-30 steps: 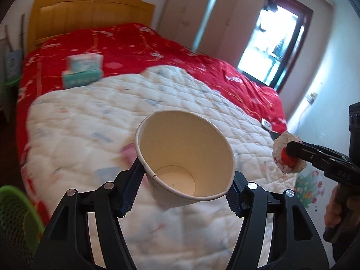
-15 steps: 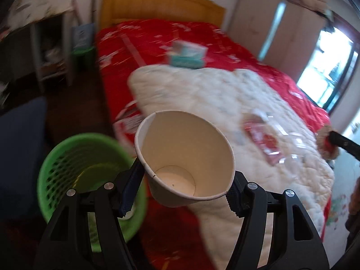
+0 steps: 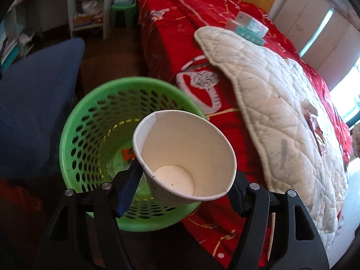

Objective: Collect trash
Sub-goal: 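Carry the white paper cup into the wastebasket with the left tool while the right tool holds the tissue, then carry the tissue over the green wastebasket with the right tool and release it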

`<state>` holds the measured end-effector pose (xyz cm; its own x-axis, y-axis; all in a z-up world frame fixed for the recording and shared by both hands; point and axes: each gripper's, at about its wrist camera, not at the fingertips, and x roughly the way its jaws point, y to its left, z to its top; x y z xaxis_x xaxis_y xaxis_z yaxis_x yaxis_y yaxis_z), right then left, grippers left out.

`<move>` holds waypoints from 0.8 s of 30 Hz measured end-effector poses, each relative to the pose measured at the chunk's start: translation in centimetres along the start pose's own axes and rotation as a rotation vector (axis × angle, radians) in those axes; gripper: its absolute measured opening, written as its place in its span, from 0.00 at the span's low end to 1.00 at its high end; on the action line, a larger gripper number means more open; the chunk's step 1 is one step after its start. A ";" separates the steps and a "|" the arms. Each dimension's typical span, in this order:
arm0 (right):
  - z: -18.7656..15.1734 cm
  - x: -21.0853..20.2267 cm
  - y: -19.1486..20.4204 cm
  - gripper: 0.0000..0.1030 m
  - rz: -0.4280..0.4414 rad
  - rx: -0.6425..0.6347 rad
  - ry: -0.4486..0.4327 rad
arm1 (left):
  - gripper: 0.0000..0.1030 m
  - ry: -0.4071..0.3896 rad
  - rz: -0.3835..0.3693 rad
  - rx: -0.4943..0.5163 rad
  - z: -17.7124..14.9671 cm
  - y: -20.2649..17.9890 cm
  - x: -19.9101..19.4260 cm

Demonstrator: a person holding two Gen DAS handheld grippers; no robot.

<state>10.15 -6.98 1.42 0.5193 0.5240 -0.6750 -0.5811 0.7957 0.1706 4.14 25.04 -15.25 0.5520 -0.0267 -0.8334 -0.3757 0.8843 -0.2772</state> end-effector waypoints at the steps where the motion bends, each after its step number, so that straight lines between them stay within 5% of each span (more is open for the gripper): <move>1: 0.2 0.2 0.3 0.30 0.006 -0.004 0.002 | 0.70 0.005 0.000 -0.011 -0.2 0.4 0.2; 24: 0.4 7.8 9.5 0.31 0.167 -0.098 0.113 | 0.74 -0.081 0.054 -0.122 -3.2 5.9 -5.2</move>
<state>8.93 4.78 -1.88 0.3406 0.6047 -0.7200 -0.7145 0.6642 0.2199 -3.30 28.89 -14.02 0.5848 0.0608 -0.8089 -0.4911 0.8202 -0.2935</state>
